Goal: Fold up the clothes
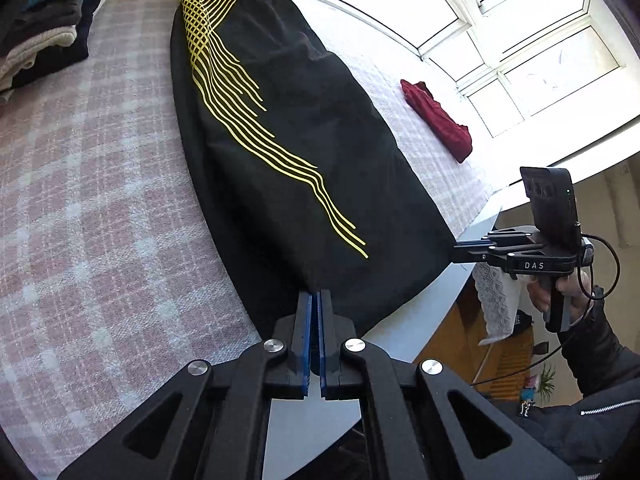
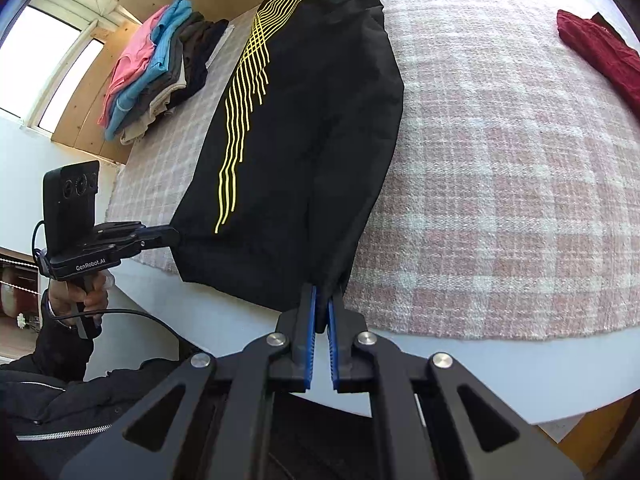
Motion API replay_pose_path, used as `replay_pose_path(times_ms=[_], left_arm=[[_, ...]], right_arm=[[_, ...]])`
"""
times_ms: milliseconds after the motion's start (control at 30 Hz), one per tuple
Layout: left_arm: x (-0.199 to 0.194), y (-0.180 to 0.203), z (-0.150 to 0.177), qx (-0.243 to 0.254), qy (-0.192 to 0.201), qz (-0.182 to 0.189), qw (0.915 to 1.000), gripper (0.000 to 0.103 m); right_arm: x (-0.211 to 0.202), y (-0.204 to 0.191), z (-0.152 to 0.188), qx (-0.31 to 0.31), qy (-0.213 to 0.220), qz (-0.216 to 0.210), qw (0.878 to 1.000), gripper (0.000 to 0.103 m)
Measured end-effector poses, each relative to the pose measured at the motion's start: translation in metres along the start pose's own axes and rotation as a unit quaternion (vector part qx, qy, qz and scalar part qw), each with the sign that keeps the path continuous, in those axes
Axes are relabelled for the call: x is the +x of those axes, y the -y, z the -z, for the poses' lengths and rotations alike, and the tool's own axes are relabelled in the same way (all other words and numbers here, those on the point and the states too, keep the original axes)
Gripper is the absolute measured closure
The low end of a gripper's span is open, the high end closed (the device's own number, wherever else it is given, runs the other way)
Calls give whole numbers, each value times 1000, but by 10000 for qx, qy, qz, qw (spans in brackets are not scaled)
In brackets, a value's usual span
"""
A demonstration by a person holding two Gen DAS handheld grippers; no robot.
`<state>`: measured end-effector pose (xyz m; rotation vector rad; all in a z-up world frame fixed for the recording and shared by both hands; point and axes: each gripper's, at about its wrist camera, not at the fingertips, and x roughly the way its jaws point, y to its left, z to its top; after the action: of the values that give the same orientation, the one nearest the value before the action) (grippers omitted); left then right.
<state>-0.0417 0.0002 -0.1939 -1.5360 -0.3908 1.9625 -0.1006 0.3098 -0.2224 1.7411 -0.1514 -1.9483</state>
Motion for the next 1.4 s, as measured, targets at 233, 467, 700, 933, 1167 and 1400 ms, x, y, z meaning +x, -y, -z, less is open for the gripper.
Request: replay_pose_path(times_ms=[233,467,700,933,1167,1400], left_arm=[[11,-7,11,-483,117,211,9985,87],[23,6,27,-1153,566,-21,9917,75],[36,23,41,-1764,1031,-449,9779,73],[42,34,38,-1847,1195,-803,9722,73],[50,47,33,-1632,1111,-1147,9736,86],[40,53,31,-1526,1160,-1267,9732,102]], right_arm=[[-52,-36,-89,-589,514,607,9951,53],[-14,-108,-284,-1734,652,248,9824,45],[117,-161,-400,-2152,-163,1025,9710,45],[156,-149,-417,-2035,-459,1480,9667,45],[153,-128,-422,-1798,-415,889,9788,69],[126,-109,-418,-1691,-347,-79,9850,97]])
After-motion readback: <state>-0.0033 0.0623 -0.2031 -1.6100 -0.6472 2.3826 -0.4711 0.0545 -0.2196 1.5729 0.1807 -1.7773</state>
